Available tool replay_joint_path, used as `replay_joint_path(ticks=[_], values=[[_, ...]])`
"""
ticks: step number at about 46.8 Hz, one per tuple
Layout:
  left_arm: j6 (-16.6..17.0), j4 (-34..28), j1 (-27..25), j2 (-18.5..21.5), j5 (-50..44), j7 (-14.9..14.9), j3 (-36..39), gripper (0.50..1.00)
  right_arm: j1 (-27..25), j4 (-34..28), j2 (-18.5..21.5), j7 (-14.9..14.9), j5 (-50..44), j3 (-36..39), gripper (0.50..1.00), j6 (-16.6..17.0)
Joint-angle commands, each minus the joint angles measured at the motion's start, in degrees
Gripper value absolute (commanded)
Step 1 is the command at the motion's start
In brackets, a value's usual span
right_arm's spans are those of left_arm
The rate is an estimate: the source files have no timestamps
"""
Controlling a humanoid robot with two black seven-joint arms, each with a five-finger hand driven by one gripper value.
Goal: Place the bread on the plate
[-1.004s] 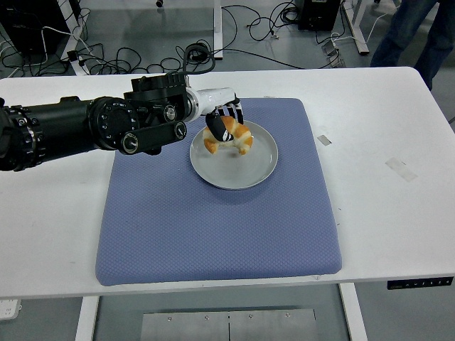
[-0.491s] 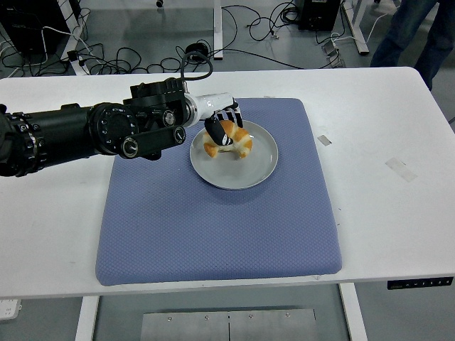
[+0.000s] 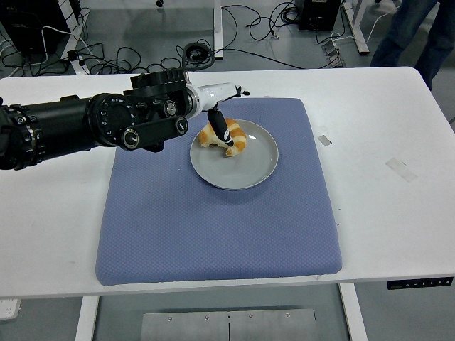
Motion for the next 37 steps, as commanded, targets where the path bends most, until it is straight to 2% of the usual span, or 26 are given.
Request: replay_joint_path(ticks=[1, 13, 20, 26, 29, 34, 37], values=[[-0.12, 0.66, -1.96, 0.0, -0.01, 0.01, -0.72, 0.977, 0.0, 0.0, 0.0, 0.0, 0.0, 0.0, 1.0, 0.0], [-0.47, 6.54, -6.45, 0.0, 0.08, 0.1, -3.17, 0.977, 0.0, 0.0, 0.0, 0.0, 0.0, 0.0, 1.0, 0.0], [-0.47, 11.46, -5.22, 0.0, 0.08, 0.1, -6.78, 0.977, 0.0, 0.0, 0.0, 0.0, 0.0, 0.0, 1.0, 0.0], [-0.03, 15.94, -2.14, 0.0, -0.36, -0.34, -9.76, 0.977, 0.0, 0.0, 0.0, 0.0, 0.0, 0.0, 1.0, 0.0], [-0.03, 18.4, -0.65, 0.0, -0.45, -2.71, -11.26, 0.977, 0.0, 0.0, 0.0, 0.0, 0.0, 0.0, 1.0, 0.0], [0.06, 21.39, 1.72, 0.0, -1.94, -9.03, -13.37, 0.974, 0.0, 0.0, 0.0, 0.0, 0.0, 0.0, 1.0, 0.0], [0.06, 22.98, 3.04, 0.0, -4.48, -10.62, -13.81, 0.974, 0.0, 0.0, 0.0, 0.0, 0.0, 0.0, 1.0, 0.0]])
